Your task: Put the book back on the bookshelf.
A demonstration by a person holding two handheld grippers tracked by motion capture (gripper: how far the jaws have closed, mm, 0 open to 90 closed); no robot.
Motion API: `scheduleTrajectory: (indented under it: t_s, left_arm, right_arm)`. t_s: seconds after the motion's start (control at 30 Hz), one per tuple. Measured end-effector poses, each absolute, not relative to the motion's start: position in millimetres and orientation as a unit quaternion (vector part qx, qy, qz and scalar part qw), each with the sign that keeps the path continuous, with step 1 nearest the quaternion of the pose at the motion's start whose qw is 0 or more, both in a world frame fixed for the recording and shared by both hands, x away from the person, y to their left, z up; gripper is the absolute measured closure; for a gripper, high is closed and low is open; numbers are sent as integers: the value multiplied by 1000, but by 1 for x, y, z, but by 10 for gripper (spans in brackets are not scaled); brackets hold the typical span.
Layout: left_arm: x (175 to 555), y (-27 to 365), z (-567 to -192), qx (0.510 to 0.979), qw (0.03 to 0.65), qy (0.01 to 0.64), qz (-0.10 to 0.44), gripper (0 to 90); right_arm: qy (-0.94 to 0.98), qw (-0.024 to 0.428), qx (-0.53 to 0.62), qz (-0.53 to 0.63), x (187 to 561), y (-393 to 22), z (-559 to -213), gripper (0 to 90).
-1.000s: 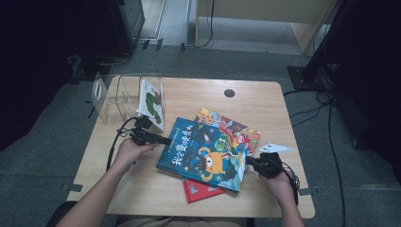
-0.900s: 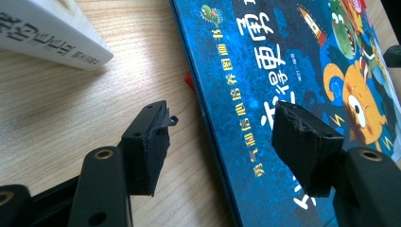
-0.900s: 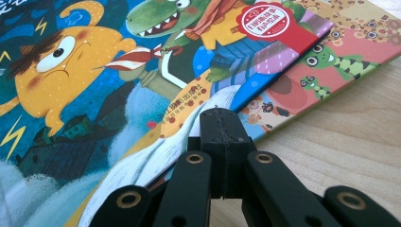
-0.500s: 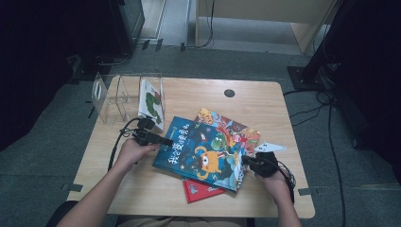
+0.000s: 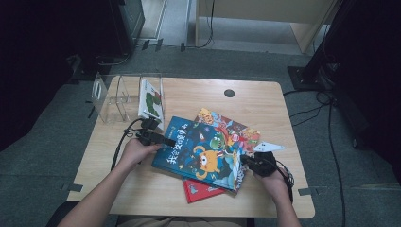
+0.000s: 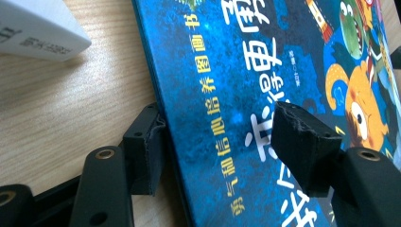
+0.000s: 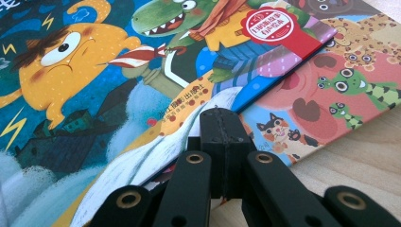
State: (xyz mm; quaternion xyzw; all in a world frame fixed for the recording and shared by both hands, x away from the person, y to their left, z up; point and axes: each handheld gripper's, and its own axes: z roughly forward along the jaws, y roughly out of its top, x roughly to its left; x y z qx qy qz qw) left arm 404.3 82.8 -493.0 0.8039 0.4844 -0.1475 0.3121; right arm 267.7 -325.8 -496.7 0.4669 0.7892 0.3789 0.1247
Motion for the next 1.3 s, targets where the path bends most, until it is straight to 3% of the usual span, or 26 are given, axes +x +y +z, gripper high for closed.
scheduleTrajectory:
  t_s: [0.43,0.87,1.3]
  left_arm:
    - [408,78,-487,801,288,503,-151,398]
    - [407,79,-440,795,319,491,-160,442]
    - [416,66,-400,799,300,484,-194,449]
  right_arm:
    - [787,126,469,381,268,-326,-497,900]
    - [790,133,461,381,269,-327,-500,900]
    - [784,129,465,390,271,-327,-502,900]
